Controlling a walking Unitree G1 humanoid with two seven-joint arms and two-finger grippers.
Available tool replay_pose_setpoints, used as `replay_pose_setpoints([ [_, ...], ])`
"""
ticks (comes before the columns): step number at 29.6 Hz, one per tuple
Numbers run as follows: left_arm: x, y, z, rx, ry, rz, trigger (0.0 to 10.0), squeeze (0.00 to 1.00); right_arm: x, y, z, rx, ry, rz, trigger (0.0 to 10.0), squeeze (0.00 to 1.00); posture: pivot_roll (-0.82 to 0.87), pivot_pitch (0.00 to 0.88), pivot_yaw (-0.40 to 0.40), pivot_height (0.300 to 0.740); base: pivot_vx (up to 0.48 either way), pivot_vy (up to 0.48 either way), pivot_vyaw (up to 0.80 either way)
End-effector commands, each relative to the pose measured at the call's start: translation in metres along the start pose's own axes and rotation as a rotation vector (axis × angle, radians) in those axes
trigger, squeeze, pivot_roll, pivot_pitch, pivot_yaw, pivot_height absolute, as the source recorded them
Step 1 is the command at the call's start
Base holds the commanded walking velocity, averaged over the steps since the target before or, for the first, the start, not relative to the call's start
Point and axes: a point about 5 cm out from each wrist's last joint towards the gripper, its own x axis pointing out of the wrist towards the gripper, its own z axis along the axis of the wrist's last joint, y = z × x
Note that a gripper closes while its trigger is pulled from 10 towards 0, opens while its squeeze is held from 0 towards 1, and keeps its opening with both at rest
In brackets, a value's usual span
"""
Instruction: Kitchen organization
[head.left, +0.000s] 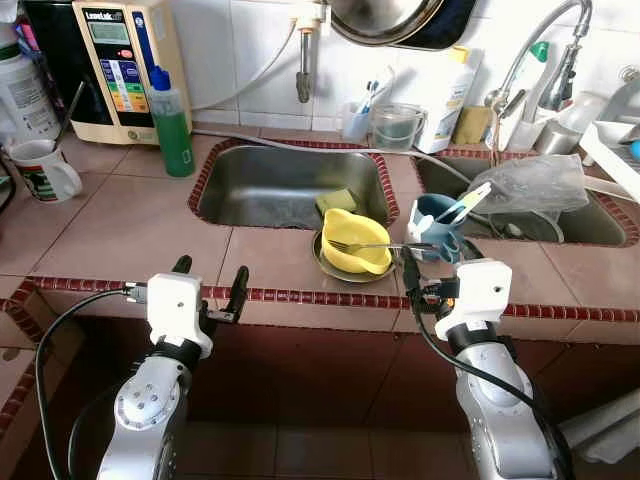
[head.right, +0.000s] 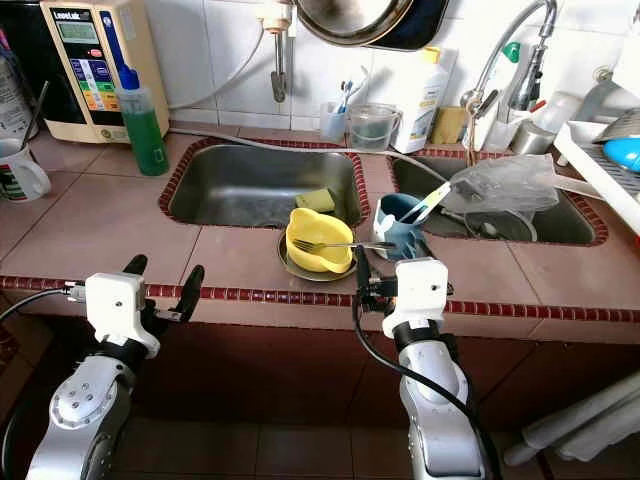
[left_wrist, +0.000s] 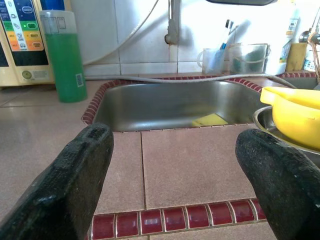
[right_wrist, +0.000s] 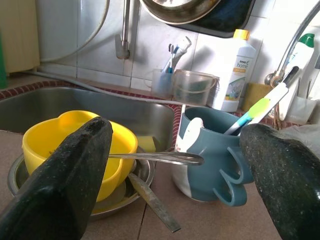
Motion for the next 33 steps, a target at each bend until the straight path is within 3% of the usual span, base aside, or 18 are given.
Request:
replay_pose_setpoints([
  [1, 0.001, 0.027, -0.008, -0.092, 0.276, 0.176, 10.0, 0.0, -0.006, -0.037, -0.001, 0.01, 0.238, -0.053, 10.0, 0.0, 0.0, 0.008, -0.017, 0.74, 0.0, 0.0, 0.0],
  [6, 0.001, 0.027, -0.008, -0.104, 0.274, 0.174, 10.0, 0.0, -0.006, -0.037, -0.003, 0.019, 0.259, -0.056, 10.0, 0.0, 0.0, 0.009, -0.018, 0.74, 0.0, 0.0, 0.0],
  [13, 0.001, 0.025, -0.002, -0.099, 0.243, 0.144, 10.0, 0.0, -0.008, -0.038, 0.003, 0.007, 0.186, -0.075, 10.0, 0.0, 0.0, 0.021, -0.025, 0.74, 0.0, 0.0, 0.0],
  [21, 0.002, 0.024, 0.006, -0.109, 0.267, 0.142, 10.0, 0.0, -0.008, -0.039, 0.009, 0.008, 0.216, -0.068, 10.0, 0.0, -0.01, 0.023, -0.026, 0.74, 0.0, 0.0, 0.0],
  [28, 0.007, 0.014, 0.016, -0.067, 0.099, 0.105, 10.0, 0.0, -0.002, -0.032, 0.015, -0.034, 0.128, -0.014, 10.0, 0.0, 0.0, 0.041, -0.03, 0.74, 0.0, 0.0, 0.0],
  [30, 0.011, 0.011, 0.014, -0.056, 0.092, 0.092, 10.0, 0.0, 0.002, -0.031, 0.013, -0.043, 0.125, -0.008, 10.0, 0.0, 0.0, 0.045, -0.029, 0.74, 0.0, 0.0, 0.0],
  [33, 0.018, 0.004, 0.011, -0.104, 0.098, 0.052, 10.0, 0.0, 0.008, -0.028, 0.013, -0.05, 0.115, 0.033, 10.0, 0.0, 0.0, 0.05, -0.032, 0.74, 0.0, 0.0, 0.0],
])
